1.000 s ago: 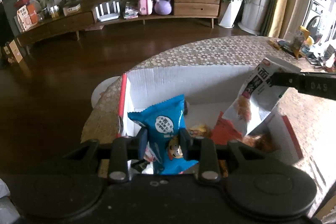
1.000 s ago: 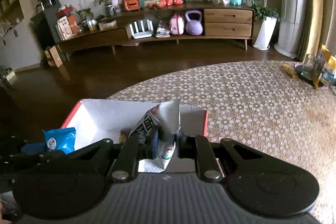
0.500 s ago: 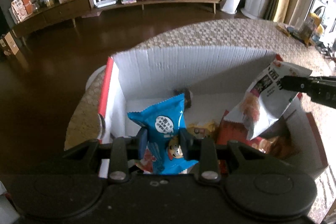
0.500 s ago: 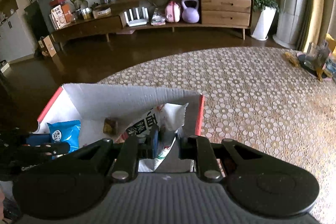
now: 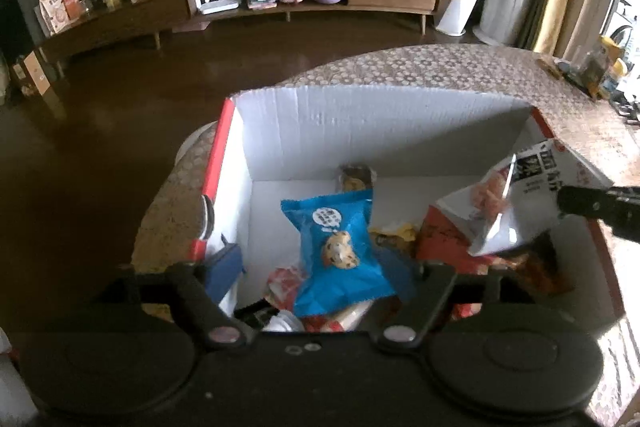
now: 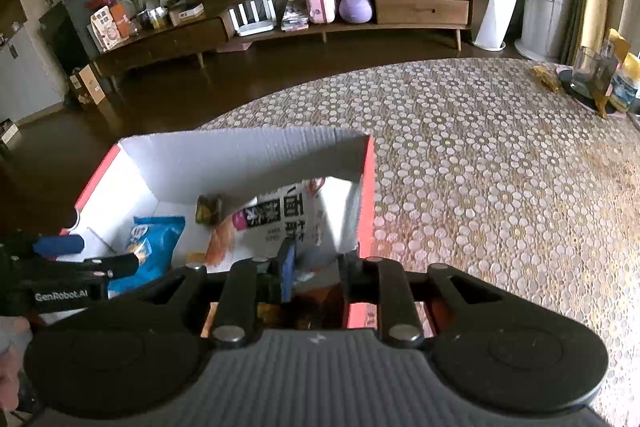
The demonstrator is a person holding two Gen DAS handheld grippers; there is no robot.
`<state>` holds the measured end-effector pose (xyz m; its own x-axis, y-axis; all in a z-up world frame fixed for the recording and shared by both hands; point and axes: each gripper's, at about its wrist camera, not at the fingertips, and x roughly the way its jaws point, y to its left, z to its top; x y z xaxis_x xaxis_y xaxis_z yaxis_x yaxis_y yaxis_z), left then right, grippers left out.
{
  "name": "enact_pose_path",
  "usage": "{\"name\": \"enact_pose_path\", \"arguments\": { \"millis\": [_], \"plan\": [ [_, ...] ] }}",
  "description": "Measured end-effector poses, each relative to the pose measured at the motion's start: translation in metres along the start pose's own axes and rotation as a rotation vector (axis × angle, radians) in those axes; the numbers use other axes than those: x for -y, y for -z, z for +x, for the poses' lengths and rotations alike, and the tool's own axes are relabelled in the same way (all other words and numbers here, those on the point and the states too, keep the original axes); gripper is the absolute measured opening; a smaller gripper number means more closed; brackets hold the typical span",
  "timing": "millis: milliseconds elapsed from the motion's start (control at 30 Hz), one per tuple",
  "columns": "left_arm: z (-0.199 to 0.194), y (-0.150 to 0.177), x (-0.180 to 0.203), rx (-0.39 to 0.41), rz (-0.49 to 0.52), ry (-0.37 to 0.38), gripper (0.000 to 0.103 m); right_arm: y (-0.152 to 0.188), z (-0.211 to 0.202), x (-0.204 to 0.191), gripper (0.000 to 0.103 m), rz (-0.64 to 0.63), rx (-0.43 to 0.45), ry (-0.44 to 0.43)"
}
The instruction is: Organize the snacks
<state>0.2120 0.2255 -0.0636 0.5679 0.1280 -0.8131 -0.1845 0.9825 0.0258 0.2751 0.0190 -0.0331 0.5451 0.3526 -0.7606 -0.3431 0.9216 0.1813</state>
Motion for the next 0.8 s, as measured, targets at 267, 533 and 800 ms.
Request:
{"name": "enact_pose_path", "arguments": {
  "millis": [267, 533, 800],
  "plan": [
    [-0.034, 0.009, 0.003, 0.077, -0.002, 0.003, 0.089, 0.009, -0.025, 0.000, 0.062, 0.008, 0.024, -0.028],
    [-0.077, 0.021, 0.008, 0.165, -0.005, 0.029, 0.096, 0.023, -0.059, -0.006, 0.069, 0.001, 0.058, -0.092],
    [-0.118, 0.037, 0.016, 0.249, 0.017, 0.059, 0.102, 0.037, -0.099, -0.008, 0.070, 0.011, 0.117, -0.147]
  ]
}}
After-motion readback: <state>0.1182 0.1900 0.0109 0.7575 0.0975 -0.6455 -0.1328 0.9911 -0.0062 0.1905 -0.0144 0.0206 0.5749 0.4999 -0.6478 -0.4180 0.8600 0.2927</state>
